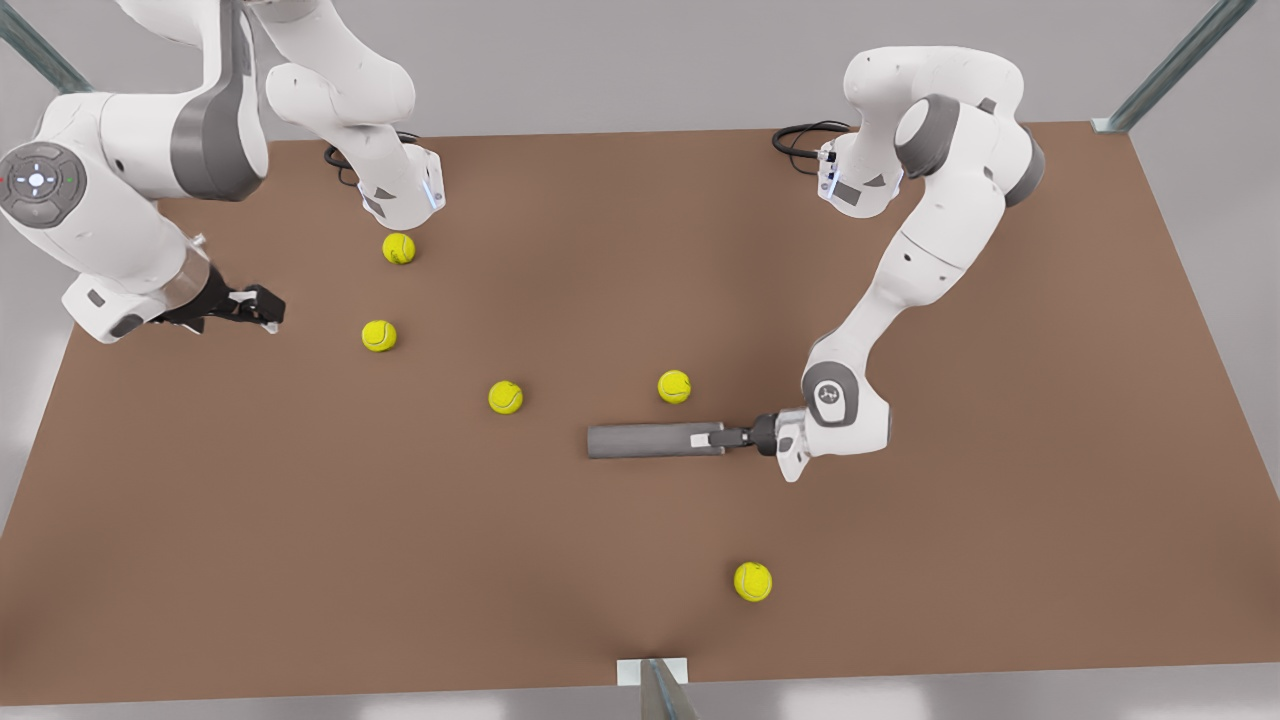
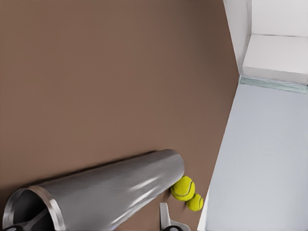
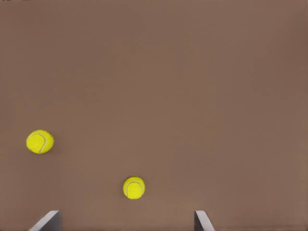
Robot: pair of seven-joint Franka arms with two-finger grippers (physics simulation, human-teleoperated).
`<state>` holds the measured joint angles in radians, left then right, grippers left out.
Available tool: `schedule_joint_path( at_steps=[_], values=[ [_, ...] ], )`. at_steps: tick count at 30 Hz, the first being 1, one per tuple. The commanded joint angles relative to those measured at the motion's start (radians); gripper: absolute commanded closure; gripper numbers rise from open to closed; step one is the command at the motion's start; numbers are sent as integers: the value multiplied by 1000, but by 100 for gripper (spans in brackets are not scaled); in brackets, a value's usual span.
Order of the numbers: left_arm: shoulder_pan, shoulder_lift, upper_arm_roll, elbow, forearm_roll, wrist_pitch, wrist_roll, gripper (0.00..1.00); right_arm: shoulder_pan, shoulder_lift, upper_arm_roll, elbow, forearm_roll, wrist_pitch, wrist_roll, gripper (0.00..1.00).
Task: Put the tennis tube upright
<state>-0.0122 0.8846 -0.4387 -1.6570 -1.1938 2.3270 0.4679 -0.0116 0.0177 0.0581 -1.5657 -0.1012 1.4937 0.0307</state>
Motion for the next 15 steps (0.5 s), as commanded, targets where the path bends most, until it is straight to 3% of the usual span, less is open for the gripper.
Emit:
schedule_joint_path(
  at_steps=[1, 3, 6, 8, 15],
  values=[
    [0, 0, 0, 0, -20, 0, 0, 2, 44, 4, 0, 1, 0, 3, 0, 0],
    [1, 0, 0, 2, -35, 0, 2, 5, 32, 18, -1, 4, 2, 2, -8, 0],
    [11, -3, 0, 2, -41, -3, 20, 41, 25, 33, -12, 19, 2, -18, -5, 0],
    [15, -4, 0, 2, -49, -11, 28, 54, 27, 39, -12, 45, 0, -53, 3, 0],
    [15, -1, -2, 16, -141, -26, 84, 56, 24, 65, 29, 16, 46, 92, -70, 0]
  ],
)
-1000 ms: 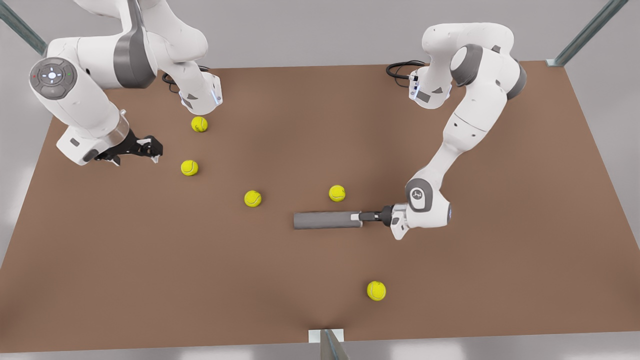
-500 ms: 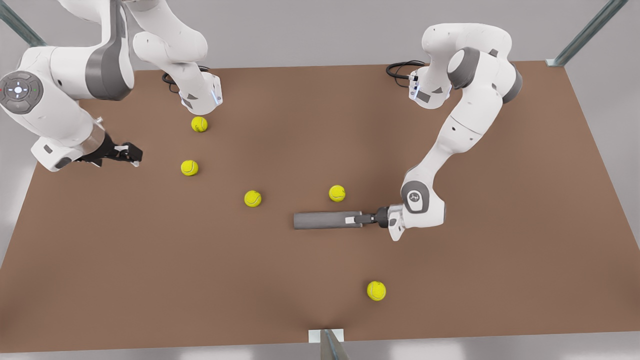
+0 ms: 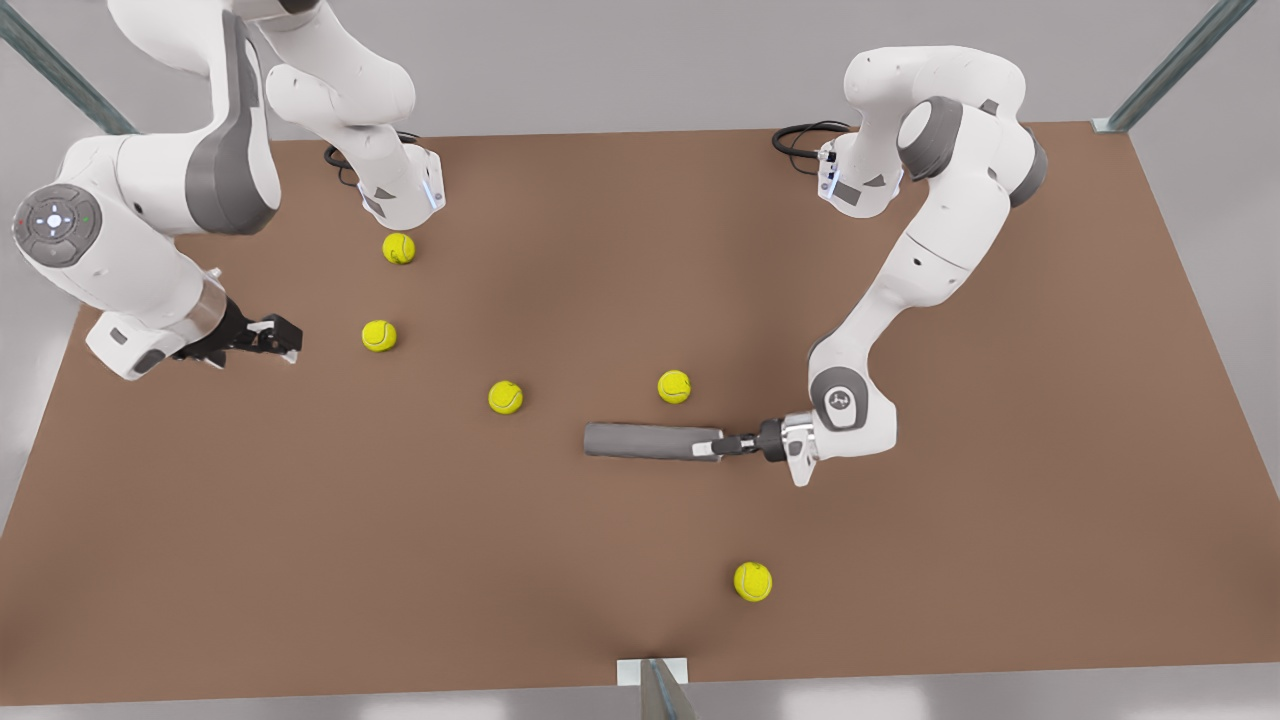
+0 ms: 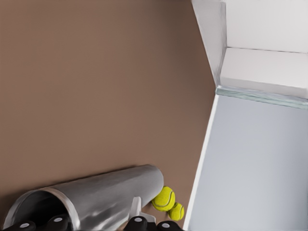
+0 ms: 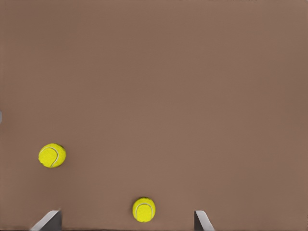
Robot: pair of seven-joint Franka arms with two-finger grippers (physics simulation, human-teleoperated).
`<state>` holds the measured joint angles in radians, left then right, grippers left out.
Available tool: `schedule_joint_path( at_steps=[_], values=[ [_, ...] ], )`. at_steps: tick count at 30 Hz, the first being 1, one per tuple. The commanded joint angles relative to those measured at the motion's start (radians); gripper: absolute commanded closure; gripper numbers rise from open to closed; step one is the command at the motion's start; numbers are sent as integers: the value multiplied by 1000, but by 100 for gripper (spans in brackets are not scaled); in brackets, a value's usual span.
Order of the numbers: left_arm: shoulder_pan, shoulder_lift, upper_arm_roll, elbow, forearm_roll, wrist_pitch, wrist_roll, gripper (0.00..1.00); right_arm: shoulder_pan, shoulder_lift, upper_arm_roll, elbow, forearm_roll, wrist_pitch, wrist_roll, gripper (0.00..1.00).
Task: Put the tennis tube upright
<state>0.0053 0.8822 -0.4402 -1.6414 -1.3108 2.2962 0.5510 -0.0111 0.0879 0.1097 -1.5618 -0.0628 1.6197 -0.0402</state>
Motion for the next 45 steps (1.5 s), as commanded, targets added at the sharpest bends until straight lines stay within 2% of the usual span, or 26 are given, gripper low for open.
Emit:
schedule_joint_path(
  at_steps=[1, 5, 10, 13, 17, 45],
  values=[
    [4, 0, 0, 0, -24, -1, -2, 56, 22, -2, 11, -26, -5, 38, -1, 0],
    [15, -11, -11, 0, -34, -14, -14, 56, 6, -4, 35, -27, -8, 36, -3, 0],
    [18, -9, -31, 12, -61, -1, -14, 73, 0, 16, 34, -27, -6, 69, 0, 0],
    [12, -11, -31, 12, -65, 3, -14, 79, -4, 16, 33, -29, 0, 82, 2, 0],
    [19, -14, -45, 11, -71, 23, -14, 79, -99, 4, 35, -17, 8, 65, -10, 0],
    [104, -91, -84, -21, -51, 2, -178, 79, -116, 16, 48, -17, 11, 95, 5, 0]
  ],
)
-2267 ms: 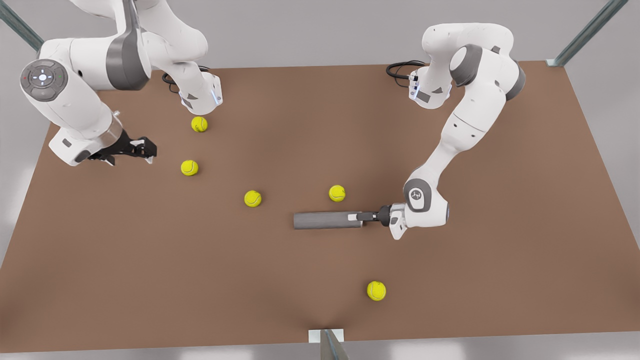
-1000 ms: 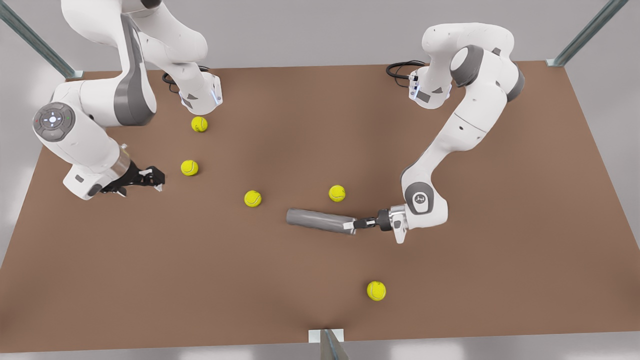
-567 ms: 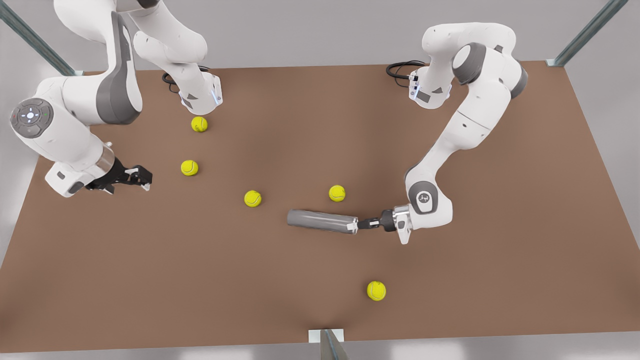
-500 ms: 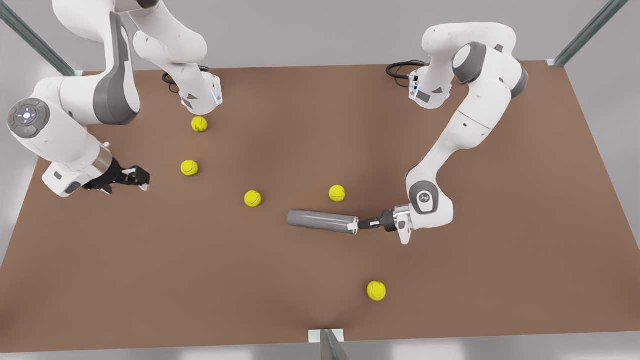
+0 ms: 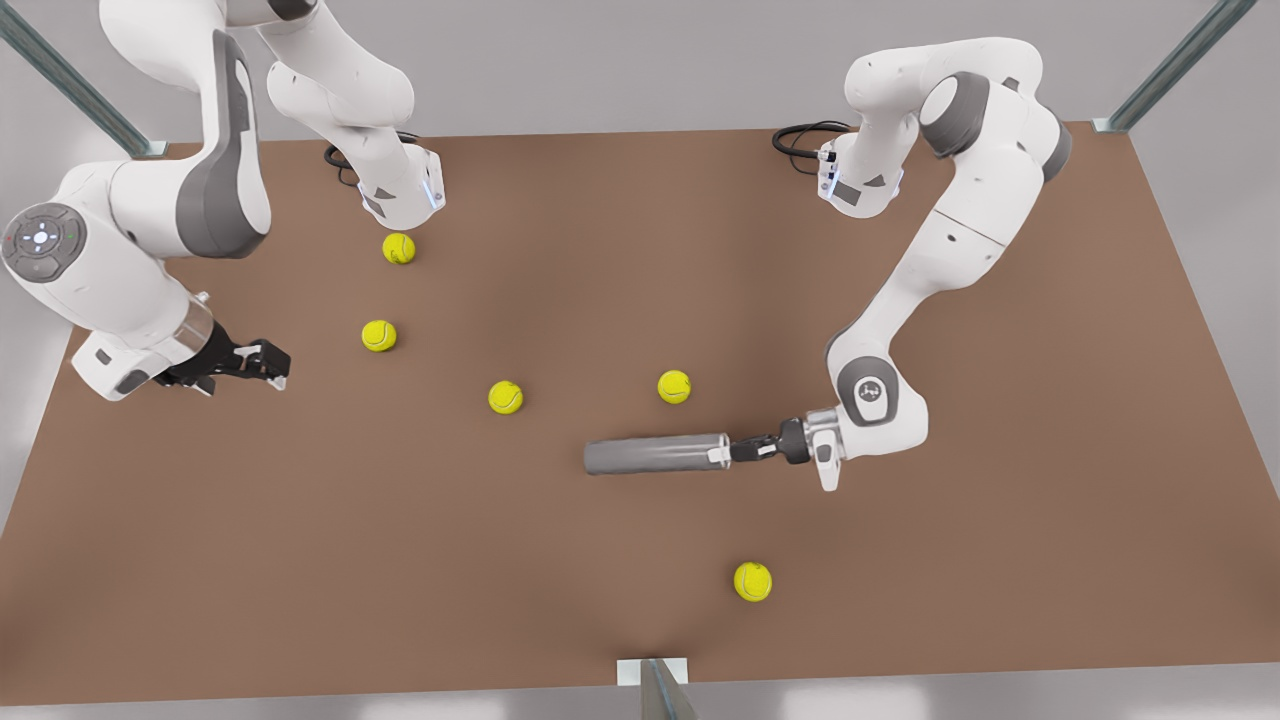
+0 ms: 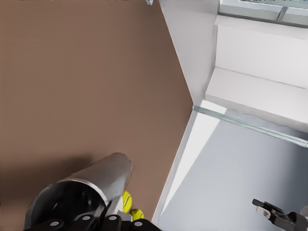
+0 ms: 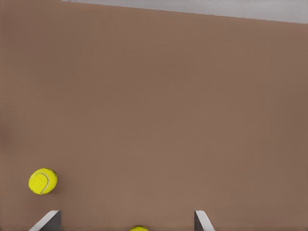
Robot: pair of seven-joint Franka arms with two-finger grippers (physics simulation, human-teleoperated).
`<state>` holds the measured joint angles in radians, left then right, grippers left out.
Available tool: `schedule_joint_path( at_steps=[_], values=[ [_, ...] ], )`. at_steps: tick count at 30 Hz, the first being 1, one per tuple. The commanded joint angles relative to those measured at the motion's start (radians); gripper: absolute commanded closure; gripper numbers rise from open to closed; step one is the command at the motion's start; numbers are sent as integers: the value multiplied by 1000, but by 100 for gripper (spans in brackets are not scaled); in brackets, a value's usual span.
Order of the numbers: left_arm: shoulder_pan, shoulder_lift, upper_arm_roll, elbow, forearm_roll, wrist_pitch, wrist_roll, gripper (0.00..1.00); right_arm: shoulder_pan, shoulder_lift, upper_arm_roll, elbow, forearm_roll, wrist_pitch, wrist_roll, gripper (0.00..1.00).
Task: Put the tennis tube upright
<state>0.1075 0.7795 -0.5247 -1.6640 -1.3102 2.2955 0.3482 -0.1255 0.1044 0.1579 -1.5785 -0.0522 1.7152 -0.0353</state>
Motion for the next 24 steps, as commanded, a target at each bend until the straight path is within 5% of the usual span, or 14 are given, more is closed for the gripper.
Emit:
schedule_joint_path(
  at_steps=[1, 24],
  values=[
    [0, -2, 0, 1, -34, -2, -8, 79, -2, 0, 0, 0, 0, 0, 0, 0],
    [66, -192, 6, -42, 246, -79, -408, 79, 0, 1, 0, 2, 5, 17, -5, 0]
  ],
)
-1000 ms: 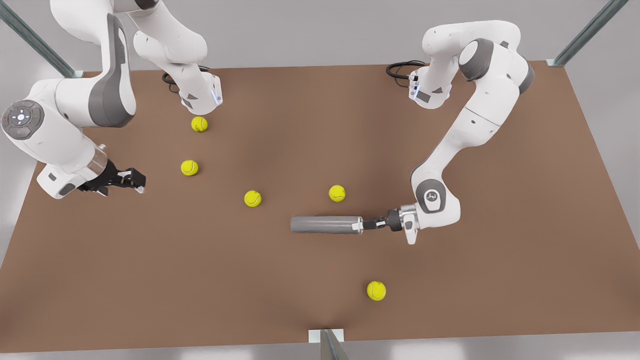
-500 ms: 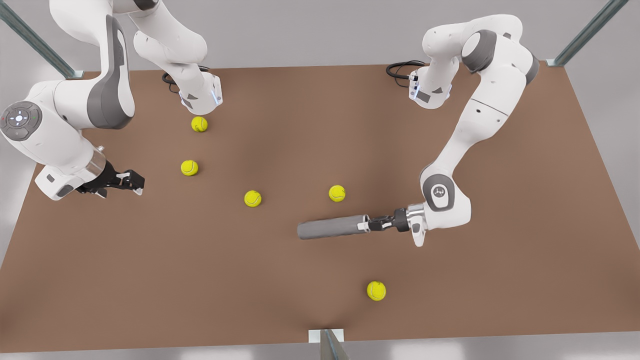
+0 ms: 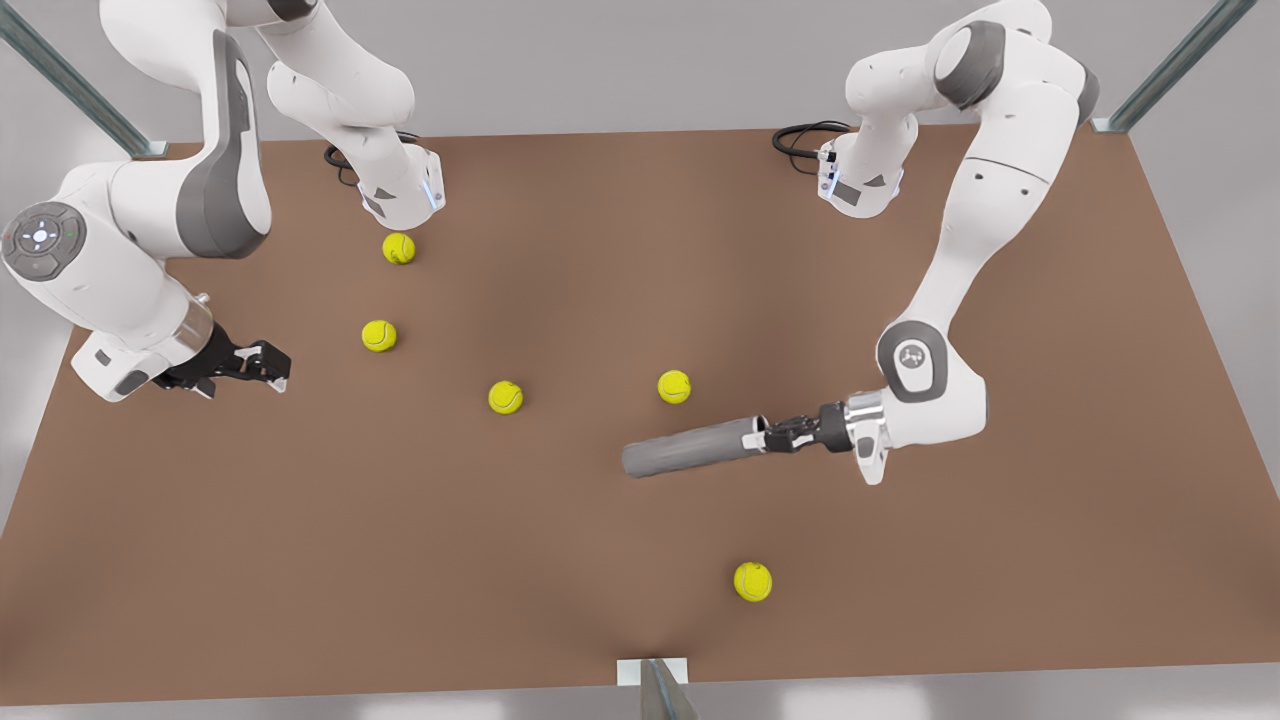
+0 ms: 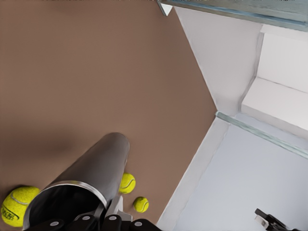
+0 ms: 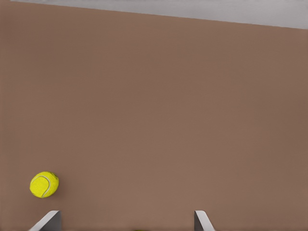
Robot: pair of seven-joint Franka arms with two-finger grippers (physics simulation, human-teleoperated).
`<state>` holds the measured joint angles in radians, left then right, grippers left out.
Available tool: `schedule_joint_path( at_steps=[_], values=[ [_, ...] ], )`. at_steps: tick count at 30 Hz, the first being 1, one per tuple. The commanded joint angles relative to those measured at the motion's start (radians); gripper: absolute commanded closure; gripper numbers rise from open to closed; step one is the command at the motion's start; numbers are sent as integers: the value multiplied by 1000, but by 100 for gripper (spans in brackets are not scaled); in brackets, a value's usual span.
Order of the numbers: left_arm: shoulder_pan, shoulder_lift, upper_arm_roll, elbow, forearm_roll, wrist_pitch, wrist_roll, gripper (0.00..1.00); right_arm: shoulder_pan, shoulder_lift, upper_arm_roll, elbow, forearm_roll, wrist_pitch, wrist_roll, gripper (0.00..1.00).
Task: Put the tennis tube upright
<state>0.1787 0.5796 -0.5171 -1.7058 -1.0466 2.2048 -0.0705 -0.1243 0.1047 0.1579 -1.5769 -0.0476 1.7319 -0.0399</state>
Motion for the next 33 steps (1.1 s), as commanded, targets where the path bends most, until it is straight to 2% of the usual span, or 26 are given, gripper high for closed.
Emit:
schedule_joint_path(
  at_steps=[1, 21, 33],
  values=[
    [2, -3, -1, 0, -12, -4, -5, 79, -1, 0, 0, 0, 0, 0, 0, 0],
    [54, -130, 0, -3, 384, -47, -219, 79, -3, 6, 0, 0, 0, 8, -5, 0],
    [84, -165, 2, 8, 514, -96, -223, 79, -5, 7, -1, -6, -2, 20, -6, 0]
  ],
)
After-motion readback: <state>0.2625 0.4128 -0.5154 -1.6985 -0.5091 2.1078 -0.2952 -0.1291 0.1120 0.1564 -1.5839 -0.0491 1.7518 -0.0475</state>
